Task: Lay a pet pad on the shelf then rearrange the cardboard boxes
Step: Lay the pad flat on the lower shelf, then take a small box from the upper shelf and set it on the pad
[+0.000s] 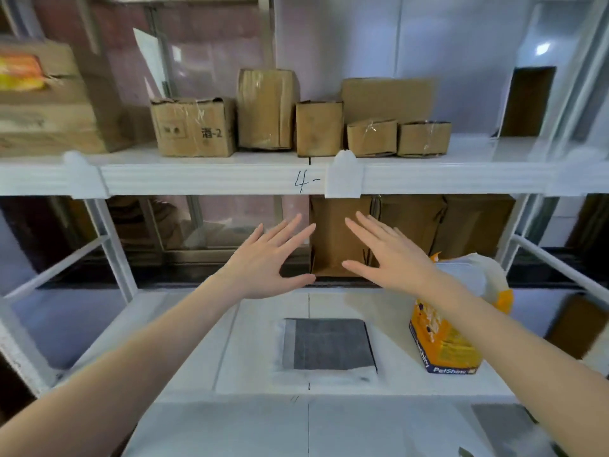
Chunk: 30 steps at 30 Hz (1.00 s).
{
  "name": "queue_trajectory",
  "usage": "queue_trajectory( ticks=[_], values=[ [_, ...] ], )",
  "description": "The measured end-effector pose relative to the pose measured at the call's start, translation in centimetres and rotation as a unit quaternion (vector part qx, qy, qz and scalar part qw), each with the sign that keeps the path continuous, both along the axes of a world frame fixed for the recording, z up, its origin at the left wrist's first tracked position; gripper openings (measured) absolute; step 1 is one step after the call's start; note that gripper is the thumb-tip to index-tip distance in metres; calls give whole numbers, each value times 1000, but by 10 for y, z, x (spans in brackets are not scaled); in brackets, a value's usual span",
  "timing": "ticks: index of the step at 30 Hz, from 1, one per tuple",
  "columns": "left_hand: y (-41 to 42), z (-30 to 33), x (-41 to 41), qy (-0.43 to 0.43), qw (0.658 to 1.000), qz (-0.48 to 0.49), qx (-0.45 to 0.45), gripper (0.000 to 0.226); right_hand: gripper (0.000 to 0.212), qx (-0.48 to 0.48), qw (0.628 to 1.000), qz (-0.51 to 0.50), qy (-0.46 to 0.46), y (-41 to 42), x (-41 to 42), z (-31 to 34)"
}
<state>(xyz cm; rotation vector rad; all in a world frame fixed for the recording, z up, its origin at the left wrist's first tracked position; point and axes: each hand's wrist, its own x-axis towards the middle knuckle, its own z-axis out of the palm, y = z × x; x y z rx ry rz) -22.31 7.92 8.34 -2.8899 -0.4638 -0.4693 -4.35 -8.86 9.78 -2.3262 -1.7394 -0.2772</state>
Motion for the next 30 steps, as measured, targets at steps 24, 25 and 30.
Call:
queue_trajectory(
  ticks=[24,25,30],
  values=[
    [46,131,-2,-180,983,-21,28,84,80,200,974,-101,-17,56,-46,134],
    [53,130,5,-185,982,-17,22,84,81,204,973,-109,-15,66,-41,136],
    [81,133,37,-193,981,-15,8,79,86,207,968,-140,23,116,-12,146]
  ],
)
